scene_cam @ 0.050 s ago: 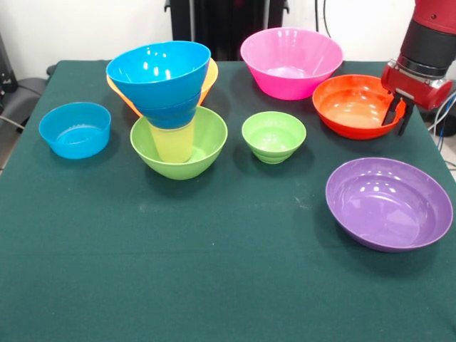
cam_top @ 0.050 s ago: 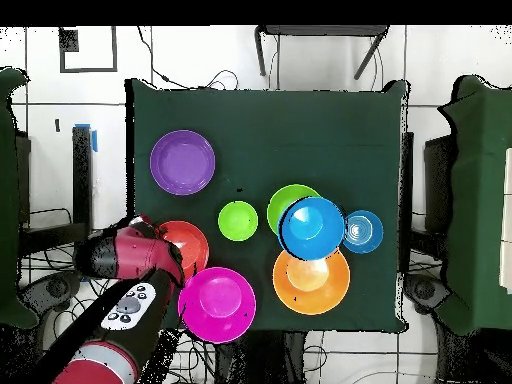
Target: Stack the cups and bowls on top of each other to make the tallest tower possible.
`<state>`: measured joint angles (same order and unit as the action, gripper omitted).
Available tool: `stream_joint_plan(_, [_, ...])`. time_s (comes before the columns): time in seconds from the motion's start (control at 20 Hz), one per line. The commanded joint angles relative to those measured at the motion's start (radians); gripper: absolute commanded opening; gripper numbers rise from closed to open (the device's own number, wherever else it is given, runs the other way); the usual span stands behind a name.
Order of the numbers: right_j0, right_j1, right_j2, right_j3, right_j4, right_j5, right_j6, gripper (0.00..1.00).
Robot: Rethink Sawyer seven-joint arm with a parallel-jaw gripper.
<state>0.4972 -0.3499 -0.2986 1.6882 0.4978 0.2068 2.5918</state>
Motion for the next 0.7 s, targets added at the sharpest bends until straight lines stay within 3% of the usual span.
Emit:
stream_joint_plan(0.05, [-0.037,-0.019,0.143,0.046,-0.033,0.072,0.066,0.0])
stream_joint_plan(0.25, [-0.049,-0.04,0.151,0.048,-0.033,0.1,0.055,0.0])
stream_joint_plan(0.5, [-0.016,-0.088,0.108,0.021,-0.026,0.211,0.081,0.0])
stream_joint_plan(0.7, [0.029,-0.147,0.012,-0.027,-0.064,0.36,0.091,0.0])
